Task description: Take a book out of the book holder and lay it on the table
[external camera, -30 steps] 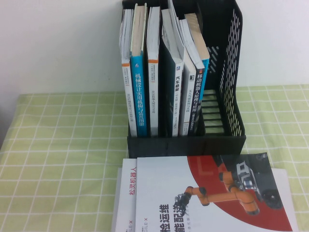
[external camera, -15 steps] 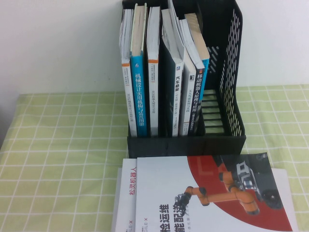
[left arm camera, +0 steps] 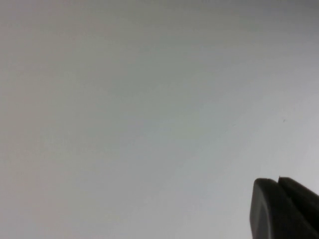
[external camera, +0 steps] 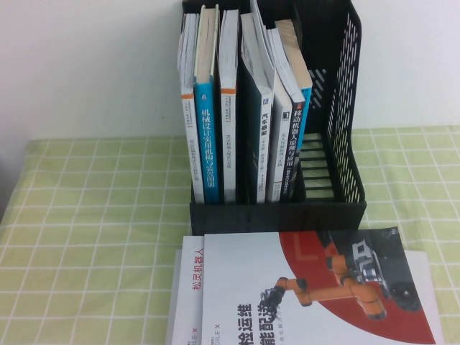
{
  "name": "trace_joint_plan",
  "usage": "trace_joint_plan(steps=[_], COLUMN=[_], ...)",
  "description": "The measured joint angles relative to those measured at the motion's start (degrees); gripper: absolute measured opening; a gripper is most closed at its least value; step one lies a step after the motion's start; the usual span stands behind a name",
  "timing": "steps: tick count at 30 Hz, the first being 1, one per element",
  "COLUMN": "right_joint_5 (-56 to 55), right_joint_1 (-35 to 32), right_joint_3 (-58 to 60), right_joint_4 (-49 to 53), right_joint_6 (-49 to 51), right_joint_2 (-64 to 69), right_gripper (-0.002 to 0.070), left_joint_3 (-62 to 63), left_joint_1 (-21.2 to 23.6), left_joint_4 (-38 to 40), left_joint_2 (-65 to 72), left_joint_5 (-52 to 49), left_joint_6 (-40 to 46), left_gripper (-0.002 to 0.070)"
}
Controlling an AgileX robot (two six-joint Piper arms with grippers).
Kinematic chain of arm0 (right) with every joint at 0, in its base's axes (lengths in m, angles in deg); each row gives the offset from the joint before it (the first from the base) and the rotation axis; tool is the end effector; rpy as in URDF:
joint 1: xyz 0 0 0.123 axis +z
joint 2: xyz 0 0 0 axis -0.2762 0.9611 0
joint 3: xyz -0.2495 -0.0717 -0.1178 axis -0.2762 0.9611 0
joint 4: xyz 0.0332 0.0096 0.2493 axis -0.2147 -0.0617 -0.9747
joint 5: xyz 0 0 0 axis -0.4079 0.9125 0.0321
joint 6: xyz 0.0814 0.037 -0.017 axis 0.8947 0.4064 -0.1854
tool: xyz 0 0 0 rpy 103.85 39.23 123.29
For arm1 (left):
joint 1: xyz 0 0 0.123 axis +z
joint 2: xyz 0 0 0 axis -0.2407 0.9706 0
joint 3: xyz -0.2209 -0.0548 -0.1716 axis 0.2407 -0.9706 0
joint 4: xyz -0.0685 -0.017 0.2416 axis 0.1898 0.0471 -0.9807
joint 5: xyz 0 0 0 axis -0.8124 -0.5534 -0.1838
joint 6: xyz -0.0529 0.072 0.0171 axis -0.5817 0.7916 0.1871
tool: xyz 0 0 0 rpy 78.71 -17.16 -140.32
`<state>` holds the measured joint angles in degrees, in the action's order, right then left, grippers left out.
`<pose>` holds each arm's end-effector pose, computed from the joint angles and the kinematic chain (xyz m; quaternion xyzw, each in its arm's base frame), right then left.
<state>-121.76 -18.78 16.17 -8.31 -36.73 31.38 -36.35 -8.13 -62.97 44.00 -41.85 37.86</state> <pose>-0.0344 -0.0127 0.3799 0.1328 0.2131 0.1698 0.9530 -0.0038 0.0058 0.3411 -0.1248 0.2842 -0.1874 0.9320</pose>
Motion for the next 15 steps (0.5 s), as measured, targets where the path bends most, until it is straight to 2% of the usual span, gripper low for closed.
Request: trace_joint_plan(steps=[7,15], right_joint_5=[15.2,44.2], right_joint_1=[0.0,0.0], right_joint_3=[-17.1,-32.0], right_joint_4=[4.8,22.0], right_joint_6=[1.7,1.1], right_joint_2=[4.9,17.7], right_gripper=[-0.0001,-0.0002], left_joint_3=[16.9,31.9], left_joint_1=[0.0,0.0], left_joint_4=[-1.7,-6.5], left_joint_2=[8.5,24.2], left_joint_5=[-10.6,-39.8], left_joint_6=[-1.0,-5.2], left_gripper=[-0.0003,-0.0003])
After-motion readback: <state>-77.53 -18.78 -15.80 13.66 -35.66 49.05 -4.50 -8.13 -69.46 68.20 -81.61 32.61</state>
